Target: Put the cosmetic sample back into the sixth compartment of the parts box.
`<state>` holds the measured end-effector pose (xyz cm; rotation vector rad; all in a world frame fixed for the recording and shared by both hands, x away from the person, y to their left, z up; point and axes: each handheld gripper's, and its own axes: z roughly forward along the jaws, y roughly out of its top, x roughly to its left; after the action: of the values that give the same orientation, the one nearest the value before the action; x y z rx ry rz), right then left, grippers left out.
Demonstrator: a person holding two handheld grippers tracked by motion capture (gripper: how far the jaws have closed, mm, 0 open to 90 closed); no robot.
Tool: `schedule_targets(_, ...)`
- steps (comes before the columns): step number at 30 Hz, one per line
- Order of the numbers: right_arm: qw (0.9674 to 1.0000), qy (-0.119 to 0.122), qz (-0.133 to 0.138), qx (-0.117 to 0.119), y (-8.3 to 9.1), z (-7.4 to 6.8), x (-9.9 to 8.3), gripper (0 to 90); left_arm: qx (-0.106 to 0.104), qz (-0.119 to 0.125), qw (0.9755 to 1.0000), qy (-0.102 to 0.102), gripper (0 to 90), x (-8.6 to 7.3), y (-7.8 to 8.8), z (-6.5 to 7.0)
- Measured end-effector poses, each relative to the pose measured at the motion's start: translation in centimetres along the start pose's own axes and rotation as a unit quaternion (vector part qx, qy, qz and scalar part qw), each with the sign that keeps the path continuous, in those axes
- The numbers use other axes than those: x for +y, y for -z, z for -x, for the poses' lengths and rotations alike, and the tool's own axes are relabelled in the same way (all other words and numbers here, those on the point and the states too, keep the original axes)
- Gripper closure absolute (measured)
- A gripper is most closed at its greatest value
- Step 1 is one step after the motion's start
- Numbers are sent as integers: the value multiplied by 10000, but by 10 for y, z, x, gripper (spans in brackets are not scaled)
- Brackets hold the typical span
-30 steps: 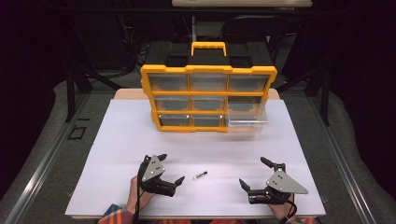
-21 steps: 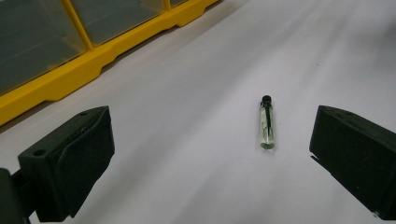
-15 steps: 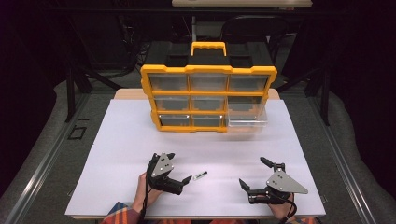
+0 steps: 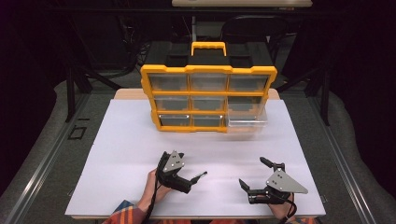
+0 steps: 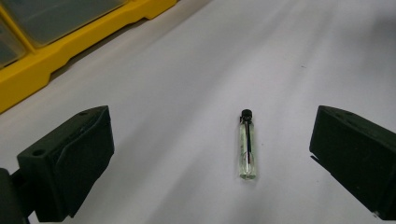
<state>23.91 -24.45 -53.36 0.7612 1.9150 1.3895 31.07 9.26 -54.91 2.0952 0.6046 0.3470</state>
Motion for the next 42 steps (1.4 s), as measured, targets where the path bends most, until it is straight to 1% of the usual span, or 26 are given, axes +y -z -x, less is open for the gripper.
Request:
schedule_targets(5, 10000, -36, -11, 8, 0, 1, -1, 0, 55, -109, 9999, -54, 0, 4, -8, 3)
schedule_targets(8, 10000, -17, -5, 8, 0, 0, 0, 0, 28, -205, 9997, -107, 10, 6, -12, 5)
schedule_targets(11, 10000, -17, -2, 13, 0, 0, 0, 0, -23, -299, 9995, -137, 67, 7, -17, 8)
schedule_targets(12, 10000, -25, -17, 20, 0, 1, -1, 0, -30, -329, 9993, -179, 130, 7, -18, 8)
schedule_targets(13, 10000, -25, -17, 20, 0, 1, -1, 0, -59, -381, 9991, -184, 130, 8, -19, 9)
schedule_targets(14, 10000, -29, -18, 20, 0, 1, -1, 0, -78, -421, 9989, -179, 161, 8, -21, 10)
schedule_targets(15, 10000, -28, -18, 23, 0, 1, 0, 0, -89, -461, 9987, -223, 168, 8, -22, 11)
schedule_targets(16, 10000, -19, -21, 27, 0, 0, 0, 0, -123, -504, 9984, -210, 236, 8, -23, 12)
schedule_targets(17, 10000, -11, -23, 28, 0, 0, 0, 0, -164, -545, 9981, -221, 261, 8, -24, 12)
schedule_targets(18, 10000, -11, -23, 28, 0, 0, 0, 0, -183, -584, 9978, -239, 261, 8, -25, 13)
schedule_targets(19, 10000, -21, -26, 31, -1, 0, -1, 0, -200, -614, 9976, -248, 297, 8, -26, 14)
schedule_targets(20, 10000, -11, -54, 31, -1, 1, -1, 0, -217, -657, 9973, -264, 355, 8, -27, 14)
schedule_targets(21, 10000, -11, -54, 31, -1, 1, -1, 0, -224, -692, 9970, -256, 355, 7, -28, 14)
schedule_targets(23, 10000, -10, -73, 41, -1, 1, -1, 0, -265, -744, 9966, -247, 414, 7, -29, 13)
schedule_targets(25, 10000, -12, -72, 49, -2, 1, -1, 0, -311, -763, 9963, -230, 448, 7, -29, 12)
schedule_targets(30, 10000, 3, -59, 58, -1, 0, -1, 0, -334, -818, 9959, -196, 545, 8, -32, 13)
schedule_targets(35, 9999, -10, -88, 60, -1, 1, -1, 0, -461, -877, 9949, -183, 639, 7, -35, 12)
schedule_targets(37, 9999, -13, -91, 62, -1, 1, -1, 0, -506, -862, 9949, -153, 651, 7, -35, 10)
schedule_targets(39, 9999, -11, -89, 78, -1, 1, -1, 0, -502, -838, 9951, -114, 671, 6, -35, 9)
schedule_targets(42, 9999, -23, -94, 69, -1, 0, -1, 0, -515, -846, 9950, -125, 705, 6, -35, 9)
